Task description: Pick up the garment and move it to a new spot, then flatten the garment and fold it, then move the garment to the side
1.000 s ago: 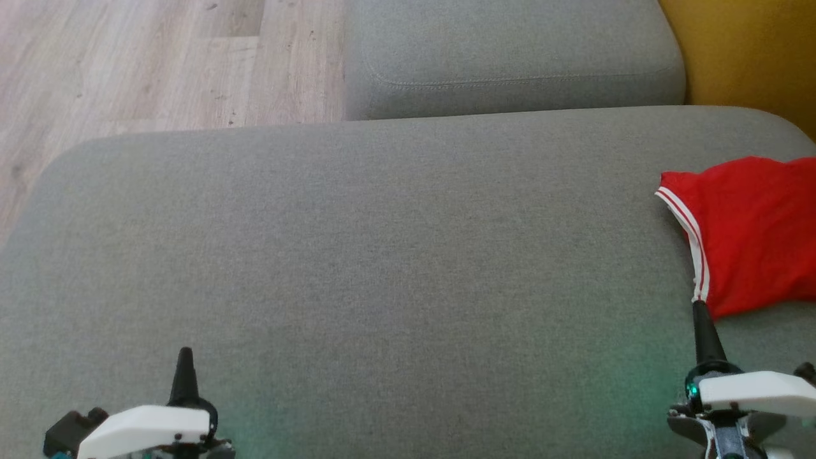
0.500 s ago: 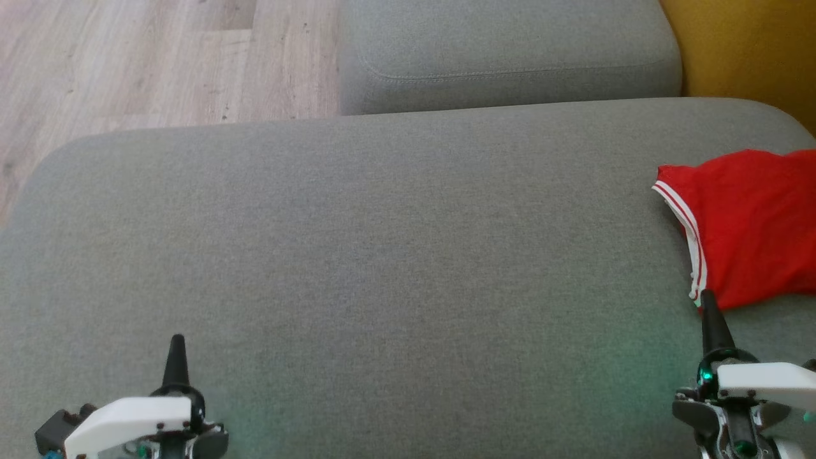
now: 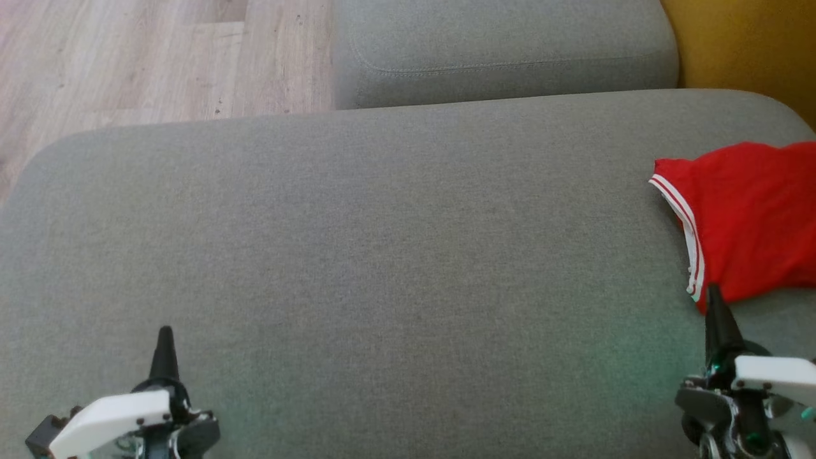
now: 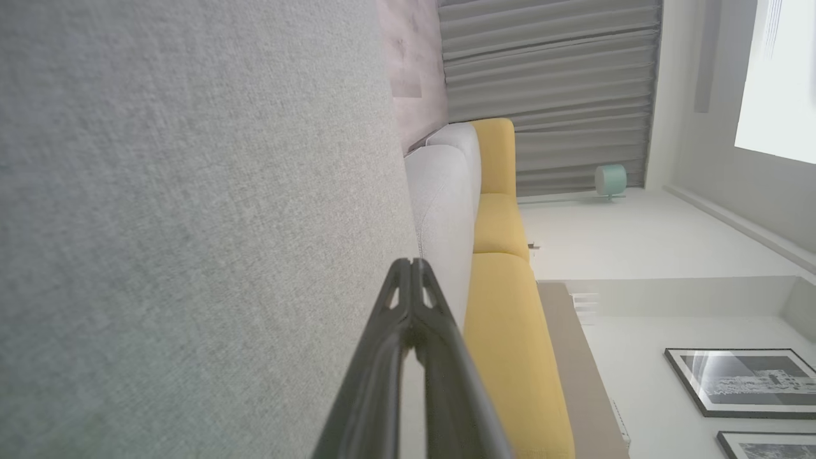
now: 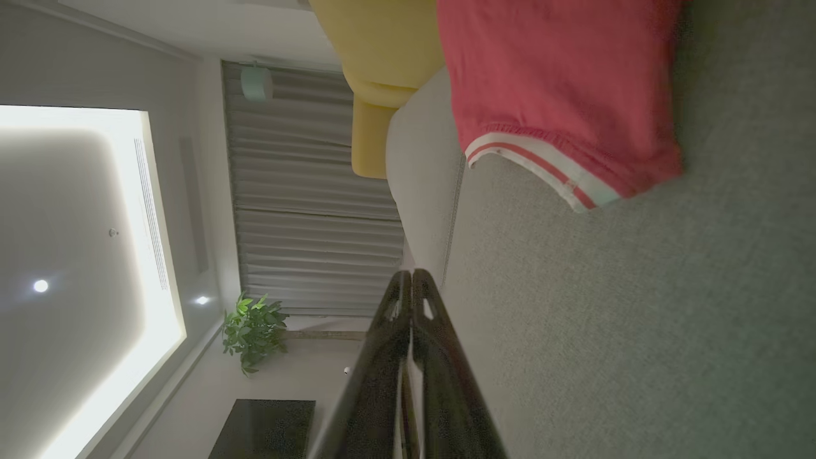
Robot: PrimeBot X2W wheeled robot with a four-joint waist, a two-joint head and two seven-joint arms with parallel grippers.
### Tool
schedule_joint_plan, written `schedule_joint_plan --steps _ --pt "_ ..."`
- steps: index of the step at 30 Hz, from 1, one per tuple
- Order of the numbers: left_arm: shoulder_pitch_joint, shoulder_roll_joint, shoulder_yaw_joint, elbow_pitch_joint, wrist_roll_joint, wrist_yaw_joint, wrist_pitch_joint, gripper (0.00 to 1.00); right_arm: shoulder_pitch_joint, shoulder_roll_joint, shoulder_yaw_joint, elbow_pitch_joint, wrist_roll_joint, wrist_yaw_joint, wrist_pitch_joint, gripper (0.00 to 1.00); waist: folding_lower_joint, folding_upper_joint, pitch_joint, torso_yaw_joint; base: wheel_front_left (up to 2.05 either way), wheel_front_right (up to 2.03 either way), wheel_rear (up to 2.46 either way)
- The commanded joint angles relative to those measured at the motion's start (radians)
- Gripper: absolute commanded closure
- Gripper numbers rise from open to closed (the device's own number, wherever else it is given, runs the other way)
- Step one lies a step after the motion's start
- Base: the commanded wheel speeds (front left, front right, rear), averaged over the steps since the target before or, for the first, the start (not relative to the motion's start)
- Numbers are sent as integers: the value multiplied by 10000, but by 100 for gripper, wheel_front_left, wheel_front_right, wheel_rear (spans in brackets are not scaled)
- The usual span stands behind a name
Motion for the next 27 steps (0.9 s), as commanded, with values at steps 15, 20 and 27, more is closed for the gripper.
schedule_joint_plan --steps 15,20,27 --pt "-823 -182 890 -273 -748 -405 303 100 -854 -79 64 -282 1212 69 235 100 0 0 85 -63 0 0 0" --pt "-823 -185 894 -273 -745 -405 306 100 -854 -79 64 -282 1212 69 234 100 0 0 85 -63 0 0 0" --pt "-824 -188 899 -274 -741 -405 309 100 -854 -79 65 -282 1213 69 234 100 0 0 85 -63 0 0 0"
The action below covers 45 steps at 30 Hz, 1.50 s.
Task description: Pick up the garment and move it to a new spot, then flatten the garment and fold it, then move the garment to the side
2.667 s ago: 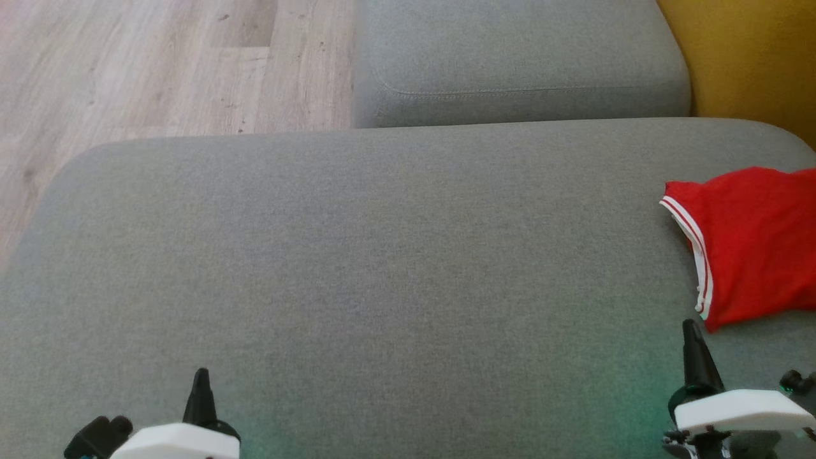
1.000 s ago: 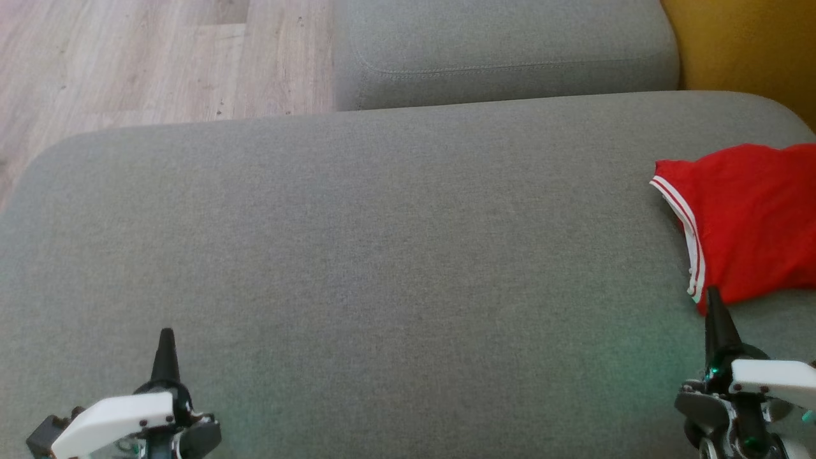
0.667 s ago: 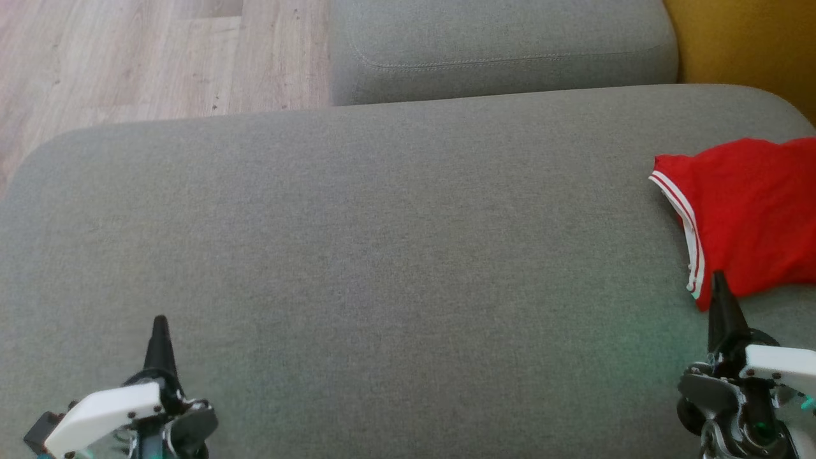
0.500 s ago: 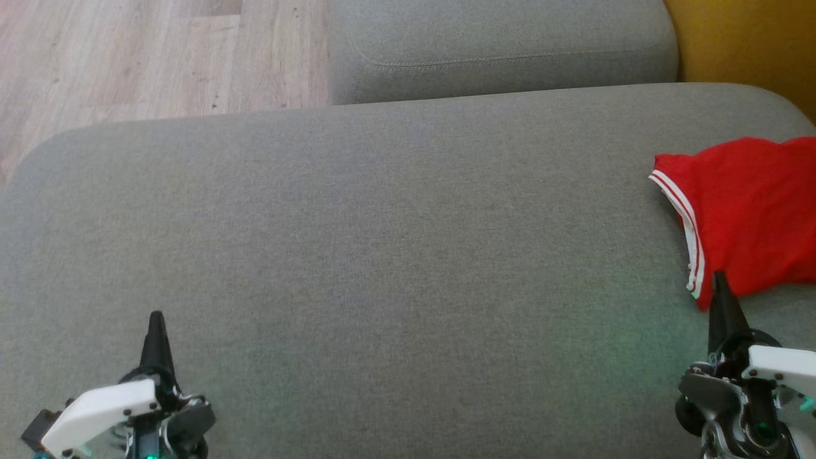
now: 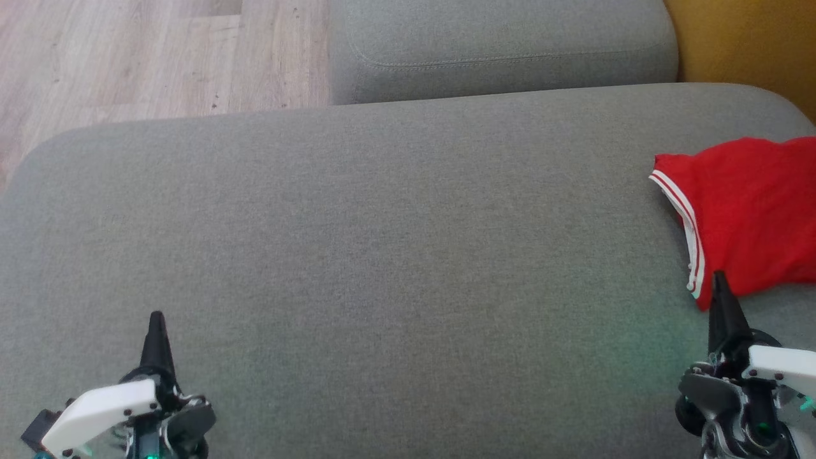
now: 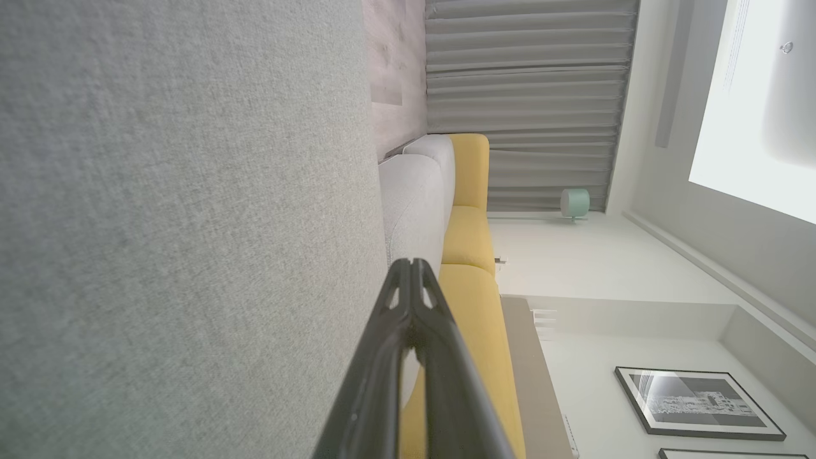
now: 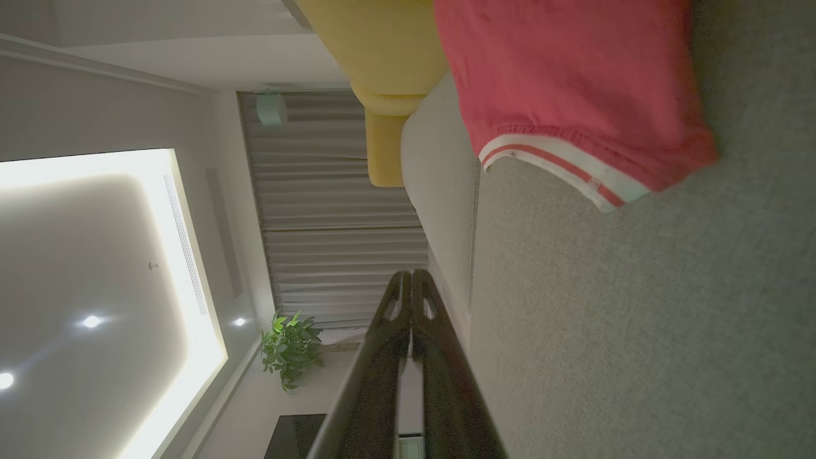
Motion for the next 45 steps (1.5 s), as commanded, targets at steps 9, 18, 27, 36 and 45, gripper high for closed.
schedule_joint_plan --steps 9,18,27,36,45 --pt "-498 42 405 -287 -59 -65 54 100 -551 -79 205 -314 70 69 60 100 0 -1 -1 0 0 0 0" --pt "-499 38 410 -288 -54 -65 58 100 -551 -79 205 -314 70 69 59 100 0 -1 -1 0 0 0 0" --pt "-499 35 415 -288 -51 -65 62 100 -551 -79 205 -314 70 69 59 100 0 -1 -1 0 0 0 0" --pt "-499 32 419 -288 -47 -65 65 100 -551 -79 206 -314 71 69 59 100 0 -1 -1 0 0 0 0" --pt "-499 29 423 -288 -44 -65 68 100 -551 -79 206 -314 71 69 59 100 0 -1 -1 0 0 0 0"
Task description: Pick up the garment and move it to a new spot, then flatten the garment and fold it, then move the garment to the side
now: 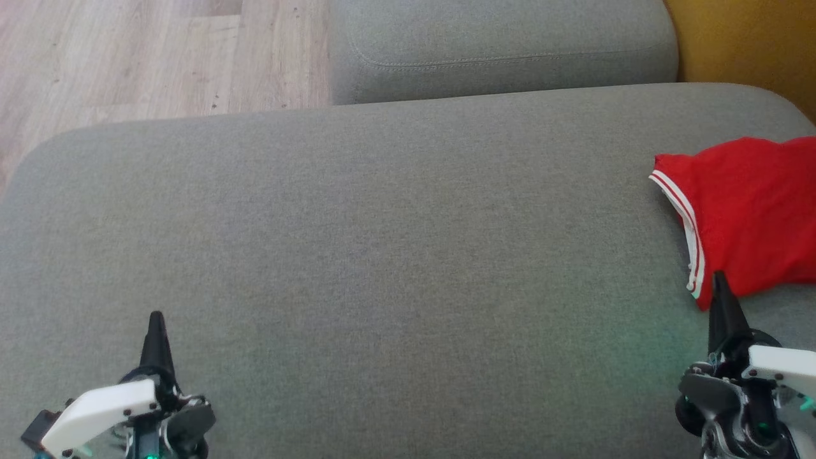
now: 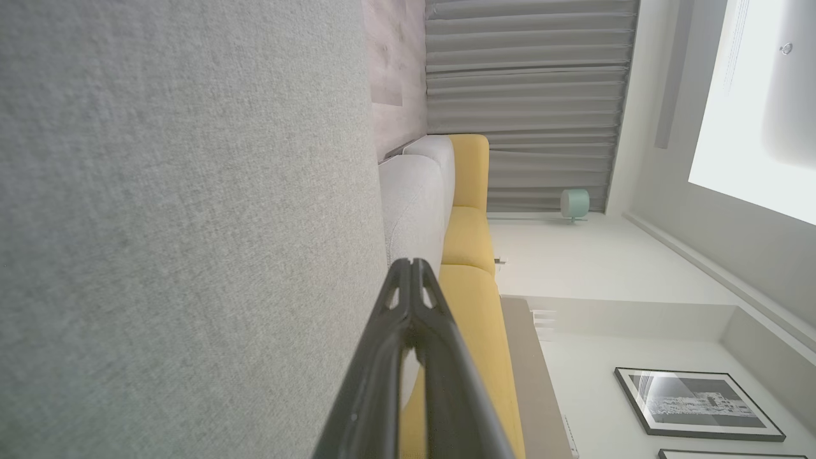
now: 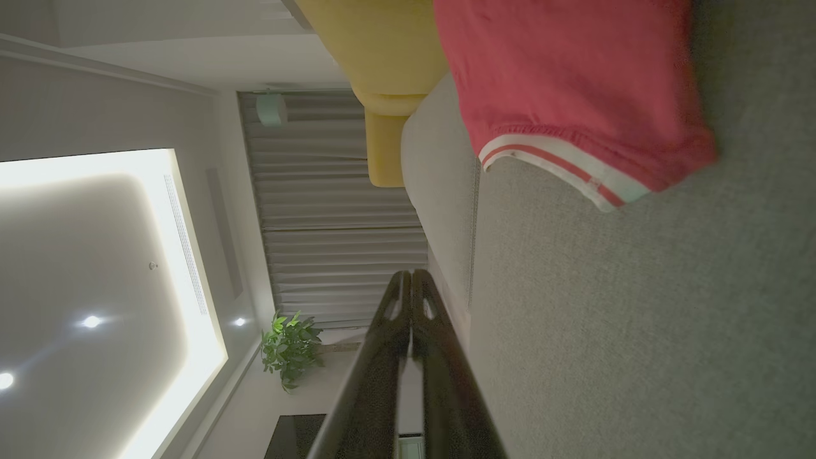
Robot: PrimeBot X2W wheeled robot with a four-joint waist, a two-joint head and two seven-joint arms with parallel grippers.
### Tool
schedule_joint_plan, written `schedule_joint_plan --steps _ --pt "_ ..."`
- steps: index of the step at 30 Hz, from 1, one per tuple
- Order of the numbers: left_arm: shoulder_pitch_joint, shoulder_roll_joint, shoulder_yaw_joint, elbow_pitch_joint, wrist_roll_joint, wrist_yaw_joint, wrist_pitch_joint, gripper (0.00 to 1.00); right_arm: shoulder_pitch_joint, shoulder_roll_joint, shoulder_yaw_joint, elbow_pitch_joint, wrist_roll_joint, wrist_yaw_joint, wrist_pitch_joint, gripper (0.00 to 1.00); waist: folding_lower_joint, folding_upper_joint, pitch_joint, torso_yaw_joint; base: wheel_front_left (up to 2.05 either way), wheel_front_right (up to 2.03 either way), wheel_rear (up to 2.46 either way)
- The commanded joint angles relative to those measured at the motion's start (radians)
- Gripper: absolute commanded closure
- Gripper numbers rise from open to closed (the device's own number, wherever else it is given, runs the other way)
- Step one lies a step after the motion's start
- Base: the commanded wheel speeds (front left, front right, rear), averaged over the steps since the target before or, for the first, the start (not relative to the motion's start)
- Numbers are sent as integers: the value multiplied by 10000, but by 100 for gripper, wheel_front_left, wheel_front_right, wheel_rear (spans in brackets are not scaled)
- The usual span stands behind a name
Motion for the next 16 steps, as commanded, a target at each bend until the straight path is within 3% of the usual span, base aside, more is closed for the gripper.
schedule_joint_plan --steps 1,16 --pt "-499 39 406 -288 -44 -63 66 100 -551 -79 206 -314 71 69 59 100 0 0 0 0 0 0 0" --pt "-500 36 410 -289 -40 -63 70 100 -551 -79 206 -314 71 69 59 100 0 0 0 0 0 0 0"
